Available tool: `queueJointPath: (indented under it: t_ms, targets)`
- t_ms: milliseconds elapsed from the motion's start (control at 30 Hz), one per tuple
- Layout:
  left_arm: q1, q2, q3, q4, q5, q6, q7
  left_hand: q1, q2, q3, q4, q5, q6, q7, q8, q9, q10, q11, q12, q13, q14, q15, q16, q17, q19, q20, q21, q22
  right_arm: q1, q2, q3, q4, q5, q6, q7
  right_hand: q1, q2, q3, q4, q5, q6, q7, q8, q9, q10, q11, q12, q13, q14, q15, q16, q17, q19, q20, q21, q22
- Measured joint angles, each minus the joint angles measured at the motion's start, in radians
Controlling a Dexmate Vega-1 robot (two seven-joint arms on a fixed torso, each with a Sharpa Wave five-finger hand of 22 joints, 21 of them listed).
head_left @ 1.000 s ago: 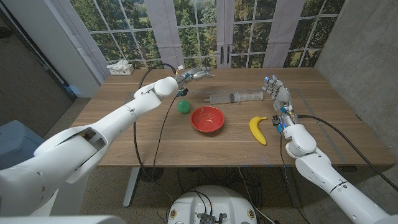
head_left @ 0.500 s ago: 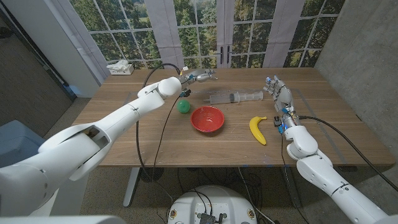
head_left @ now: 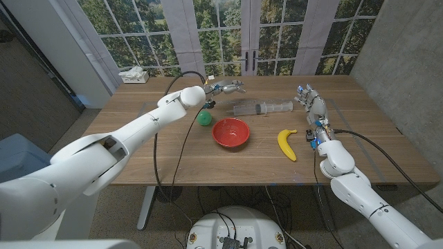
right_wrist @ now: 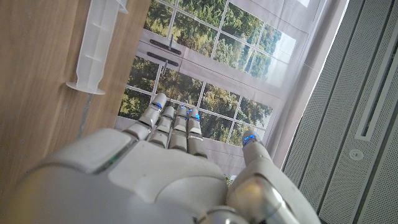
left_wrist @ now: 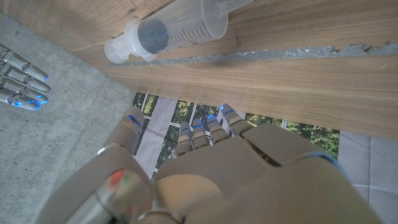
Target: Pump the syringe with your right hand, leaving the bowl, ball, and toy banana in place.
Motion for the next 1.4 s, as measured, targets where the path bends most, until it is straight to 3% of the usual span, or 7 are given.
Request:
queueJointPath:
  t_ms: [267, 367, 533, 1400]
  targets:
    - [-0.019, -0.013, 0.023, 0.02, 0.015, 0.001, -0.023, 0.021, -0.01, 0.002, -0.01, 0.0, 0.011, 0.003, 0.0, 0.0, 0.007, -0.007, 0.0, 0.0, 0.023, 0.003, 0.002, 0.0, 0.022, 0.006, 0.0, 0.0, -0.006, 0.002, 0.005, 0.004, 0.003, 0.009, 0.001, 0.0, 0.0, 0.0, 0.0, 0.0, 0.0, 0.0, 0.0, 0.005, 0.0, 0.0, 0.0, 0.0, 0.0, 0.0, 0.0, 0.0, 0.007, 0.007, -0.006, 0.0]
    - [-0.024, -0.016, 0.03, 0.021, 0.024, 0.007, -0.028, 0.041, -0.014, 0.005, -0.014, 0.0, 0.018, 0.004, 0.0, 0.0, 0.017, -0.009, 0.0, 0.0, 0.047, -0.008, 0.007, 0.0, 0.069, 0.0, 0.0, 0.003, -0.009, 0.002, 0.007, 0.004, 0.004, 0.013, 0.001, 0.0, 0.0, 0.0, 0.0, 0.0, 0.0, 0.0, 0.0, 0.005, 0.0, 0.0, 0.0, 0.0, 0.0, 0.0, 0.0, 0.0, 0.007, 0.007, -0.007, 0.0]
    - [-0.035, -0.021, 0.045, 0.025, 0.039, 0.015, -0.041, 0.056, -0.02, 0.004, -0.015, 0.0, 0.032, 0.004, 0.004, 0.0, 0.025, -0.011, 0.0, 0.0, 0.071, -0.008, 0.008, 0.0, 0.097, -0.022, 0.007, 0.003, -0.016, 0.002, 0.01, 0.005, 0.007, 0.02, 0.004, 0.0, 0.0, 0.0, 0.0, 0.0, 0.005, 0.006, 0.0, 0.005, 0.0, 0.0, 0.0, 0.0, 0.005, 0.005, -0.007, 0.0, 0.007, 0.007, -0.007, 0.0]
    - [-0.083, -0.058, 0.118, 0.052, 0.123, 0.065, -0.086, 0.11, -0.057, 0.001, -0.026, 0.0, 0.054, -0.007, 0.008, 0.0, 0.054, -0.029, 0.0, 0.0, 0.118, -0.01, 0.008, 0.0, 0.13, -0.034, 0.006, 0.002, -0.046, 0.001, 0.029, -0.007, 0.011, 0.037, 0.003, -0.008, -0.008, -0.017, 0.011, 0.0, 0.02, 0.009, 0.0, 0.005, 0.015, 0.004, 0.0, 0.0, 0.005, 0.005, -0.007, 0.0, 0.014, 0.014, -0.032, 0.0]
